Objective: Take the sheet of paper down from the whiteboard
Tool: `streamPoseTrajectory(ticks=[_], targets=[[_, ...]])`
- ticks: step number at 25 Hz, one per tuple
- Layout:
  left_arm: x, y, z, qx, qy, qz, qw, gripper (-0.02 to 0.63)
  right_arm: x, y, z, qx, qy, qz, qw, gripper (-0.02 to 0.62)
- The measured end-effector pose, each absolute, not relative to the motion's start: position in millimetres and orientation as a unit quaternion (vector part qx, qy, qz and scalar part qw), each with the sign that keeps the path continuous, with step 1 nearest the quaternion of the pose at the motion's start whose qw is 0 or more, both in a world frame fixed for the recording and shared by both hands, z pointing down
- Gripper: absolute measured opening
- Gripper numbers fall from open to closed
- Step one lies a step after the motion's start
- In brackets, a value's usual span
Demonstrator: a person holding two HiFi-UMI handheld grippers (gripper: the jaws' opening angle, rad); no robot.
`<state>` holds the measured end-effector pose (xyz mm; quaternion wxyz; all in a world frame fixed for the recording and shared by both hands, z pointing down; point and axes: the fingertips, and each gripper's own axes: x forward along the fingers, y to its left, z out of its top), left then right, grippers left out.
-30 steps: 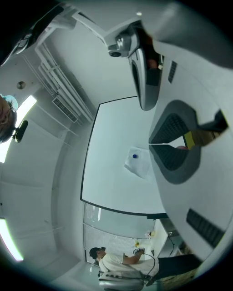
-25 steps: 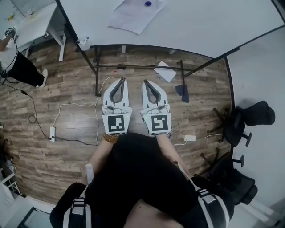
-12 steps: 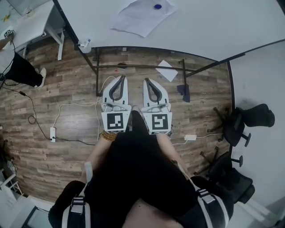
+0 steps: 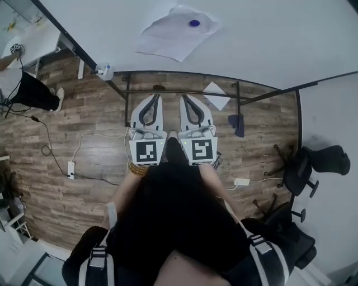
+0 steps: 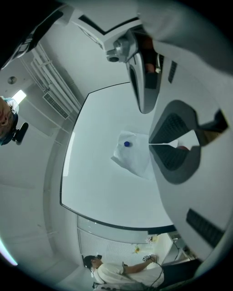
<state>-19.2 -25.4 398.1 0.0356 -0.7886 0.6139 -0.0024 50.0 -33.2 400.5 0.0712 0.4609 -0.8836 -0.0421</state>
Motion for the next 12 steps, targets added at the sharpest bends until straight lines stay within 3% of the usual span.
streamPoseTrajectory(ticks=[12], targets=[[11.6,-91.4,397.6,-0.773,0.632,-0.027,0.047,0.017,88.9,-119.8,404.1,0.438,-0.897,-0.029,0.047,-0.002]])
